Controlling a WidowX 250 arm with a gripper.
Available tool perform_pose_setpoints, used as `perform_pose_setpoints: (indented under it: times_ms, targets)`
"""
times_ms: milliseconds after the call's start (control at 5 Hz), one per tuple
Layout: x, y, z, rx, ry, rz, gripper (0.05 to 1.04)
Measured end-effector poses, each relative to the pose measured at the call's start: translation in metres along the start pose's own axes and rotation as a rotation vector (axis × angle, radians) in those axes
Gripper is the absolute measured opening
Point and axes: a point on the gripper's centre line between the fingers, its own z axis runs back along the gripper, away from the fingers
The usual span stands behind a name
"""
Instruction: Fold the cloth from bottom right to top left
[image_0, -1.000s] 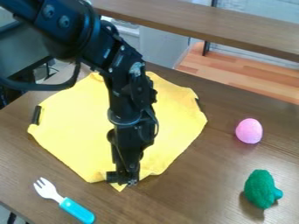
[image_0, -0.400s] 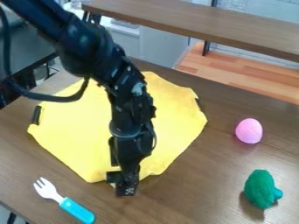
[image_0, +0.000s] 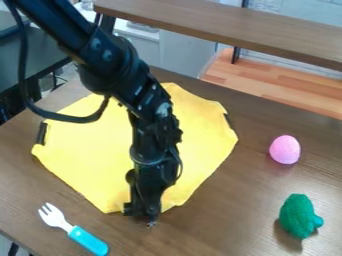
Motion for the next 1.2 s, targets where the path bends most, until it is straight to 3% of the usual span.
perform_pose_setpoints:
  times_ms: [200, 400, 600, 800, 1200]
  targets:
    - [0.003, -0.010, 0.009, -0.058, -0.033, -0.025, 0.162]
    - [0.006, -0.026, 0.024, -0.131, -0.076, -0.048, 0.068]
    - [0.008, -0.029, 0.040, -0.124, -0.103, -0.061, 0.056]
    - [0.006, 0.004, 0.052, -0.118, -0.107, 0.004, 0.056]
    - [0.009, 0.080, 0.061, -0.093, -0.061, 0.115, 0.056]
